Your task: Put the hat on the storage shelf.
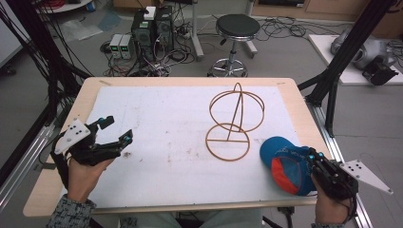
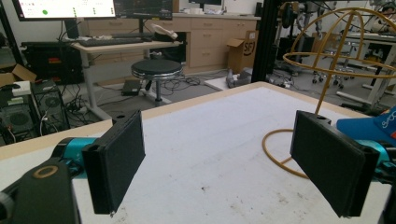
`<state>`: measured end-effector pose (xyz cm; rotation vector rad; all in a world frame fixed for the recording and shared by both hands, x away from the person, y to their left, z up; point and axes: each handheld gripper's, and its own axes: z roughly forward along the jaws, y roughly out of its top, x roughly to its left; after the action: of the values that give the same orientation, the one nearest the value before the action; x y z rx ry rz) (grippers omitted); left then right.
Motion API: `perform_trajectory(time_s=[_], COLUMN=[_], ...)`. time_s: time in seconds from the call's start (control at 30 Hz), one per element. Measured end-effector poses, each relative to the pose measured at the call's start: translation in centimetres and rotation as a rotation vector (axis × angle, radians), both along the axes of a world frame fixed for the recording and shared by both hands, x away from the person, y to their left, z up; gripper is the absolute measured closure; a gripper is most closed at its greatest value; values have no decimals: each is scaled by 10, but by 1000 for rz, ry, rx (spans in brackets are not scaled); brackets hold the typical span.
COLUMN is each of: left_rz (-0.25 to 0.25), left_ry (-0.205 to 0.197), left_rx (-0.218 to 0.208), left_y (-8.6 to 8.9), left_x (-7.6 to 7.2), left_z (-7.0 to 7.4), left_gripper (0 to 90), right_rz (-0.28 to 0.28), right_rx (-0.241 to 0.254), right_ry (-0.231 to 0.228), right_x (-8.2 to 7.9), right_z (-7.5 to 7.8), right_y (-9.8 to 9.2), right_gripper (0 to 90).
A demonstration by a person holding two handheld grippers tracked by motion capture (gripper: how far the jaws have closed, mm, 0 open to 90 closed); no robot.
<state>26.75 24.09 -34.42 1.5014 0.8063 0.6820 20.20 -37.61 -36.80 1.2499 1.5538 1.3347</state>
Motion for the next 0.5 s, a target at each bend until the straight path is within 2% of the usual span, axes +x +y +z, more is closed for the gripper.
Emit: perform_trajectory(time_s=[0.3, 0.37, 0.4, 0.5], left_rz=[1, 0, -1, 1], left_ry=[-1, -2, -2, -2], left_rx=[0, -1, -3, -5], left_y=[0, 0, 0, 1], left_x=[1, 1, 1, 1], left_z=[1, 1, 1, 1], left_gripper=[179, 179, 179, 179], right_rz=[-6, -11, -11, -19], right_rx=[38, 35, 35, 23], right_ry=[-83, -111, -111, -149], right_x=[8, 14, 14, 21], right_z=[35, 50, 50, 67], right_y=[-2, 0, 0, 0], right_gripper=[882, 882, 882, 882])
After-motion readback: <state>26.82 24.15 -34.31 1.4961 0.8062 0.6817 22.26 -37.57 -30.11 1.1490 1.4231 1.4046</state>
